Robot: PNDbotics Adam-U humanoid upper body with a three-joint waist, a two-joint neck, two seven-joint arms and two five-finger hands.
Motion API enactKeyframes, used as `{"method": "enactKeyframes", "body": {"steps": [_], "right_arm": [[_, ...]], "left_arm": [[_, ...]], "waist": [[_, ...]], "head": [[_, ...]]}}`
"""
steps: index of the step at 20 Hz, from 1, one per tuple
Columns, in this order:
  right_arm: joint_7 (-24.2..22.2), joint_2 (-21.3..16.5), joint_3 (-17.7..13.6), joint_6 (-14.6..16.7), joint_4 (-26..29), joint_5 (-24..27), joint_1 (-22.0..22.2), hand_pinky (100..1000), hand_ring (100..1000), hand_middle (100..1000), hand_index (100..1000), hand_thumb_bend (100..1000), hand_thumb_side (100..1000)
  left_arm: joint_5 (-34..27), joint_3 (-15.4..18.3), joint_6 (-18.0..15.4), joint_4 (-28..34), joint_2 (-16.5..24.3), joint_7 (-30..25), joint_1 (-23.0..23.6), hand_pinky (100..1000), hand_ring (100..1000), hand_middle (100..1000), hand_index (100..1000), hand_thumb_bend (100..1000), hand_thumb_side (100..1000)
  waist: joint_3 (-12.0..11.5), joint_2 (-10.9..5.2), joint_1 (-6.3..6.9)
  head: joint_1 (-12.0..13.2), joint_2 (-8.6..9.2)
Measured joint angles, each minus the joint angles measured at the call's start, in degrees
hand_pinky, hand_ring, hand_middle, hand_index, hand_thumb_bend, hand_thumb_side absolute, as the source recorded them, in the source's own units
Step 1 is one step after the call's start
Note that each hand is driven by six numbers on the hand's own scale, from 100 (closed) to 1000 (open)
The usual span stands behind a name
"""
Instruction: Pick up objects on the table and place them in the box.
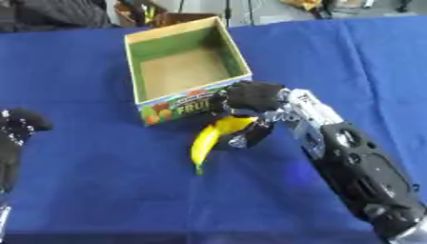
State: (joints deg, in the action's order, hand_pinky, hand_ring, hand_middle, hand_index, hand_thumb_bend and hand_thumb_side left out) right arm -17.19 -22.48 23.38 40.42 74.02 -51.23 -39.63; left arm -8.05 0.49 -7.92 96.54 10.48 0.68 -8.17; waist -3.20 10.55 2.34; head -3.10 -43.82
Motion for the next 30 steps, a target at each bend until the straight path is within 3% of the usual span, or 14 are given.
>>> {"method": "enactKeyframes", "body": {"steps": [14, 15, 16, 19, 30], "right_arm": [[-2.92, -1.91, -0.05, -2.81, 4.17, 5.81, -0.21, 398, 616, 567, 575, 252, 229], [-3.16, -1.91, -0.05, -2.86, 4.25, 5.89, -0.21, 416, 641, 599, 616, 302, 222], [-3.46, -1.91, -0.03, -2.84, 4.25, 5.9, -0.21, 418, 644, 604, 620, 264, 244], [-4.71, -1.9, 0.18, -2.42, 4.05, 5.89, -0.18, 471, 712, 678, 681, 278, 260], [-7.44, -1.28, 0.33, -1.27, 1.0, 4.84, 0.05, 564, 792, 759, 714, 285, 276]], "left_arm": [[0.0, 0.0, -0.03, 0.0, 0.0, -0.05, 0.01, 641, 546, 513, 542, 201, 944], [0.0, 0.0, -0.04, 0.0, 0.0, -0.06, 0.01, 641, 546, 513, 542, 201, 944], [0.0, 0.0, -0.06, 0.0, 0.0, -0.08, 0.01, 641, 545, 513, 542, 201, 944], [0.0, 0.0, -0.07, 0.0, 0.0, -0.09, 0.0, 641, 545, 513, 542, 201, 944], [0.0, 0.0, -0.07, 0.0, 0.0, -0.1, -0.03, 641, 544, 512, 542, 201, 944]], "waist": [[-0.01, -0.35, -0.26], [-0.03, -0.35, -0.26], [-0.06, -0.35, -0.26], [-0.3, -0.35, -0.25], [-0.77, -0.07, 0.07]], "head": [[0.04, 0.0], [0.04, 0.0], [0.04, 0.0], [0.04, 0.0], [0.04, 0.0]]}}
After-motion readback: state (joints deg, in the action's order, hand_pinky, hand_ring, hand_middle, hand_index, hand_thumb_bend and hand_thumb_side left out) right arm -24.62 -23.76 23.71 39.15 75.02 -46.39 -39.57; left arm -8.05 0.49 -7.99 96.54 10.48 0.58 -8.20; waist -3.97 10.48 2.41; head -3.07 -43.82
